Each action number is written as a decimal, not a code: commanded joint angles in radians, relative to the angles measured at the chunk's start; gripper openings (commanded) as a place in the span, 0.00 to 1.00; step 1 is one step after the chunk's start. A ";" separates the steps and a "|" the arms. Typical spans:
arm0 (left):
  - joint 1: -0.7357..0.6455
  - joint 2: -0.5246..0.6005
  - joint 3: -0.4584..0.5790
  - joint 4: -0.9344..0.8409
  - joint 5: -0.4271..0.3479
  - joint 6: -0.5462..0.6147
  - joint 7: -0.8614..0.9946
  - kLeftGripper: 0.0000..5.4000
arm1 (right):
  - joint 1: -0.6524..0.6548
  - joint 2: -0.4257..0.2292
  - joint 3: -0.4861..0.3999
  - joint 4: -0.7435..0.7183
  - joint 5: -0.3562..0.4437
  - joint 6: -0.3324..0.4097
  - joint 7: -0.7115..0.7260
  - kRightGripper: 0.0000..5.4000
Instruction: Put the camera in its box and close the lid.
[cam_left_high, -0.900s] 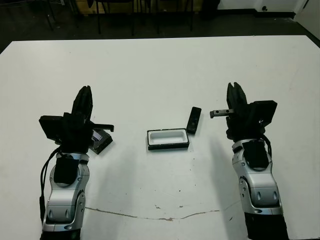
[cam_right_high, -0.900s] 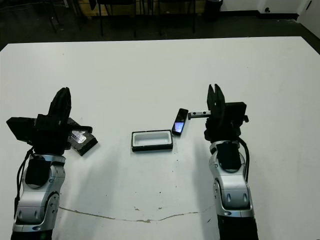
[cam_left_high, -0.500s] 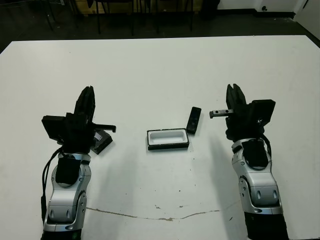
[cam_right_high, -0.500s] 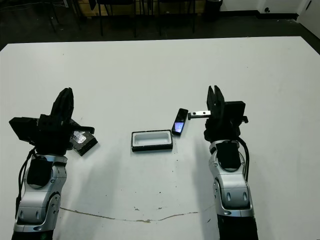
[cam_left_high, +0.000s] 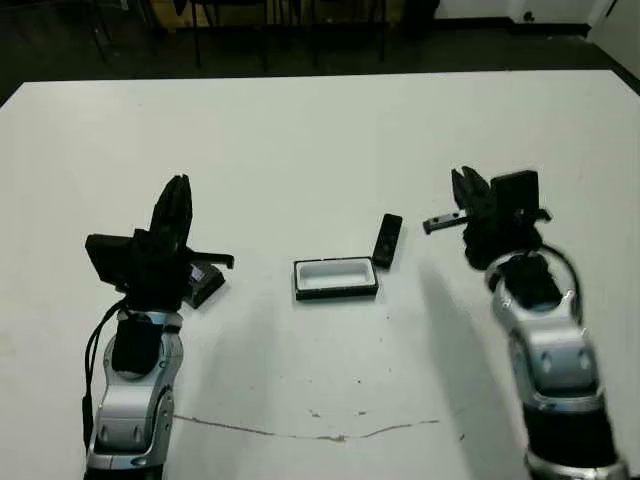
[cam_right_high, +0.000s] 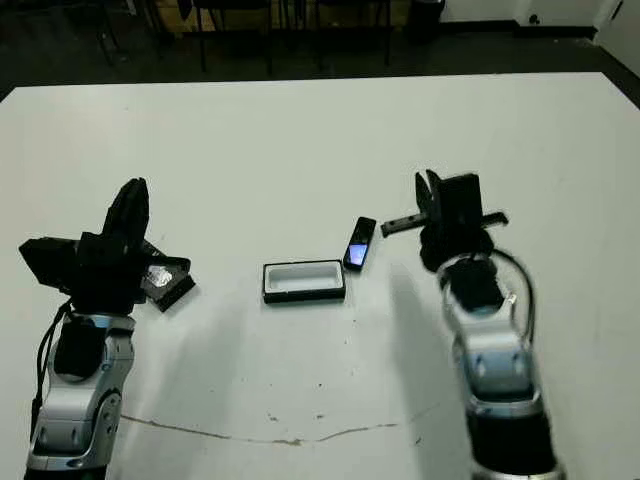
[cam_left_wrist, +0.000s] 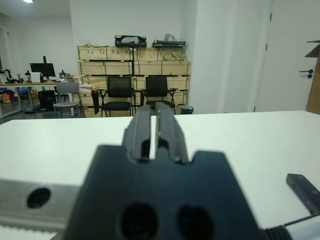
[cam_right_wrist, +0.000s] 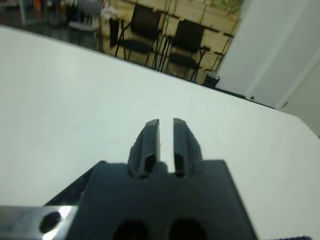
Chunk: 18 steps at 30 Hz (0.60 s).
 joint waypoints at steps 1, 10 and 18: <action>0.022 0.005 0.000 0.007 0.011 0.010 0.001 0.00 | -0.046 -0.079 0.070 0.012 -0.042 0.084 0.057 0.14; 0.036 0.005 -0.006 -0.003 0.000 0.020 -0.007 0.00 | -0.163 -0.207 0.247 0.108 -0.146 0.129 0.206 0.43; 0.039 0.005 -0.012 -0.001 0.005 0.023 -0.010 0.00 | -0.243 -0.223 0.262 0.157 -0.083 0.266 0.371 0.69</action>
